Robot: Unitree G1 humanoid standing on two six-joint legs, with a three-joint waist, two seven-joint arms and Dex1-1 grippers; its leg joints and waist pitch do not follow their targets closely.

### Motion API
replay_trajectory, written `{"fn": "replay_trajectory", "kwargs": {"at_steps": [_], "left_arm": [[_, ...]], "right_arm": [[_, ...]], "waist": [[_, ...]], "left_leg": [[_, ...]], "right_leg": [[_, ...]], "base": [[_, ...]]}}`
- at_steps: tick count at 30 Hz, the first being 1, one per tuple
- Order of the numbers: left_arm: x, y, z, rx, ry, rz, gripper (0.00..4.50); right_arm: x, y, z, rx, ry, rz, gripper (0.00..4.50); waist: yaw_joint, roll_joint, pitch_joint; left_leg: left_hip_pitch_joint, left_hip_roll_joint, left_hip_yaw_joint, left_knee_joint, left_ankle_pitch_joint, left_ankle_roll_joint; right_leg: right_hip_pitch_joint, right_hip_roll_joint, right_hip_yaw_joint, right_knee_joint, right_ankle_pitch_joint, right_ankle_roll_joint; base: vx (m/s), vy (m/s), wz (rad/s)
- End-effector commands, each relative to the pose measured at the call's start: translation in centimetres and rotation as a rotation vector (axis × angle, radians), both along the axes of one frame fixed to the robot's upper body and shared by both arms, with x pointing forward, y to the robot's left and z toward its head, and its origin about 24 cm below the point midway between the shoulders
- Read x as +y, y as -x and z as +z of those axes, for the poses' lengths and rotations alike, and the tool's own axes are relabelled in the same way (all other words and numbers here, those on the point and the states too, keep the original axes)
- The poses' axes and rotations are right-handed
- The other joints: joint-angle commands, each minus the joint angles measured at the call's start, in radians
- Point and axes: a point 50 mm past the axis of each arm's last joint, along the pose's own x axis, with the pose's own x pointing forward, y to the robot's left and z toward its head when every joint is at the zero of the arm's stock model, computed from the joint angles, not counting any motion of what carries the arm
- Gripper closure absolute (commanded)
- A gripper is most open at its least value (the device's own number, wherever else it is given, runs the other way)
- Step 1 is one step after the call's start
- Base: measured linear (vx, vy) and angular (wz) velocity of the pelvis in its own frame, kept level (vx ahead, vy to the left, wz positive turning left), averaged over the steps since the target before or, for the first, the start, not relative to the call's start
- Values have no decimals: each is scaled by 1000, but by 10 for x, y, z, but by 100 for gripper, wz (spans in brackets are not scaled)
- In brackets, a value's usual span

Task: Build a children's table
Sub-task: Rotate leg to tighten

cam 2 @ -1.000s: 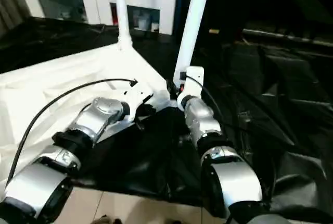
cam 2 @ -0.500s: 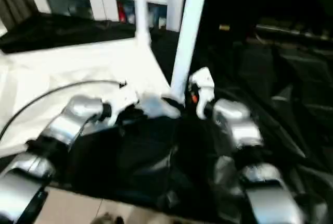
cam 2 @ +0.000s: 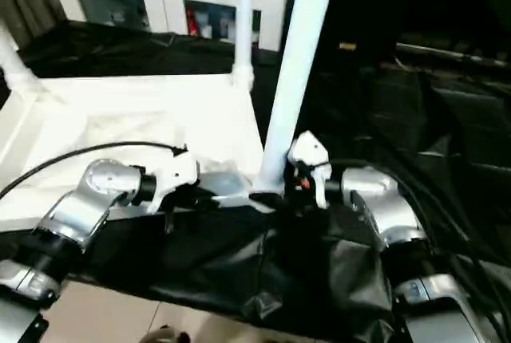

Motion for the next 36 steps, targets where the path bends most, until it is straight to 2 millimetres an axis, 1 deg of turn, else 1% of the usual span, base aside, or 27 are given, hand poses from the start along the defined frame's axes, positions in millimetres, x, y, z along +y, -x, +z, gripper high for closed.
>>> {"fn": "replay_trajectory", "kwargs": {"at_steps": [1, 4, 5, 6, 7, 9, 11, 15, 18, 19, 22, 24, 25, 26, 27, 28, 29, 30, 31, 32, 33, 34, 35, 36], "left_arm": [[-10, 1, 10, -19, 102, -32, 450], [-9, 1, 10, -16, 106, -28, 450], [-9, 2, 10, -15, 107, -27, 450], [-9, 2, 10, -14, 109, -25, 450], [-9, 1, 11, -14, 110, -24, 450], [-8, 1, 11, -14, 110, -22, 450], [-8, 1, 11, -15, 108, -20, 450], [-7, 1, 11, -16, 105, -17, 450], [-7, 0, 11, -17, 100, -14, 450], [-6, 1, 10, -16, 98, -13, 450], [-6, 1, 10, -16, 96, -12, 450], [-5, 1, 9, -16, 95, -9, 450], [-6, 0, 9, -14, 100, 2, 450], [-6, 0, 9, -14, 100, 2, 450], [-6, -1, 8, -14, 105, 20, 450], [-7, -4, 7, -16, 103, 51, 450], [-8, -8, 6, -18, 98, 93, 450], [-8, -8, 6, -18, 98, 93, 450], [-9, -14, 4, -20, 99, 147, 450], [-12, -19, 3, -19, 110, 199, 450], [-15, -23, 3, -12, 123, 244, 450], [-19, -28, 3, -12, 131, 291, 450], [-20, -29, 3, -12, 132, 304, 450], [-25, -33, 2, -8, 135, 353, 450]], "right_arm": [[0, 1, -2, -6, 25, 2, 71], [1, 2, -4, -7, 31, 1, 105], [1, 2, -5, -9, 36, 4, 105], [1, 2, -5, -8, 35, 1, 116], [1, 2, -5, -8, 33, -2, 137], [1, 1, -5, -17, 36, -7, 141], [1, 1, -6, -21, 44, -7, 167], [2, 1, -7, -20, 49, -7, 177], [3, 1, -10, -17, 52, -6, 178], [4, 2, -11, -15, 52, -5, 178], [4, 3, -13, -13, 52, -5, 178], [3, 3, -16, 1, 42, -27, 178], [2, 2, -20, 19, 16, -73, 179], [2, 2, -20, 19, 16, -73, 179], [0, -1, -23, 38, -5, -135, 179], [-1, -4, -28, 56, -17, -205, 180], [-3, -7, -33, 74, -19, -279, 180], [-3, -7, -33, 74, -19, -279, 180], [-3, -10, -40, 93, -16, -362, 180], [-3, -12, -46, 110, -10, -434, 180], [-1, -14, -51, 131, -8, -493, 180], [2, -16, -56, 143, -3, -572, 180], [2, -17, -57, 147, -1, -593, 180], [6, -19, -62, 162, 7, -681, 180]], "waist": [[-1, -11, -73], [-1, -11, -74], [0, -12, -74], [-1, -12, -74], [0, -12, -75], [0, -12, -75], [-1, -12, -75], [0, -13, -76], [0, -13, -76], [0, -11, -76], [0, -13, -76], [0, -10, -76], [-1, -11, -76], [-2, -11, -76], [-3, -9, -74], [-7, -10, -72], [-8, -9, -70], [-12, -10, -70], [-20, -7, -66], [-21, -6, -65], [-28, -3, -60], [-33, -6, -56], [-34, -1, -57], [-37, -1, -57]], "left_leg": [[10, 65, -29, -60, -158, 56], [11, 64, -29, -59, -154, 58], [11, 64, -29, -59, -155, 58], [11, 64, -29, -59, -154, 59], [11, 63, -28, -58, -155, 59], [11, 64, -29, -58, -152, 58], [10, 64, -29, -58, -152, 58], [10, 64, -29, -56, -151, 60], [10, 63, -29, -56, -154, 60], [10, 63, -29, -55, -152, 60], [10, 63, -29, -54, -151, 61], [9, 63, -30, -54, -151, 61], [10, 62, -30, -54, -159, 58], [9, 62, -29, -54, -162, 57], [9, 61, -30, -55, -171, 53], [9, 61, -31, -56, -186, 46], [11, 60, -32, -58, -200, 41], [12, 60, -33, -58, -209, 33], [19, 60, -34, -60, -246, 14], [22, 59, -35, -60, -264, 9], [25, 59, -38, -63, -294, 0], [33, 54, -39, -61, -335, -9], [36, 55, -43, -61, -349, -14], [38, 55, -42, -62, -358, -15]], "right_leg": [[60, -84, 69, -68, -241, -173], [60, -83, 69, -68, -240, -170], [61, -83, 69, -68, -240, -170], [61, -83, 69, -68, -237, -171], [62, -83, 68, -68, -238, -171], [61, -83, 68, -67, -238, -170], [61, -82, 68, -66, -234, -171], [62, -83, 68, -65, -231, -173], [62, -83, 68, -65, -234, -172], [62, -83, 68, -65, -235, -172], [63, -83, 68, -64, -234, -171], [62, -83, 68, -64, -236, -171], [62, -83, 68, -66, -243, -171], [62, -84, 68, -66, -248, -171], [62, -83, 68, -68, -268, -166], [60, -83, 68, -72, -297, -161], [58, -84, 67, -76, -324, -157], [58, -84, 66, -76, -339, -154], [54, -84, 66, -87, -400, -142], [52, -84, 66, -89, -423, -138], [51, -85, 64, -96, -471, -128], [48, -87, 60, -109, -551, -104], [49, -89, 59, -110, -579, -95], [47, -89, 58, -115, -598, -87]], "base": [[0, 0, 0], [0, 0, 0], [0, 0, 0], [0, 0, 0], [0, 0, 0], [0, 0, 0], [0, 0, 0], [0, 0, 0], [0, 0, 0], [0, 0, 0], [0, 0, 0], [0, 0, 0], [0, 0, 0], [0, 0, 0], [0, 0, 0], [0, 0, 0], [0, 0, 0], [0, 0, 0], [0, 0, 0], [0, 0, 0], [0, 0, 0], [0, 0, 0], [0, 0, 0], [0, 0, 0]]}}
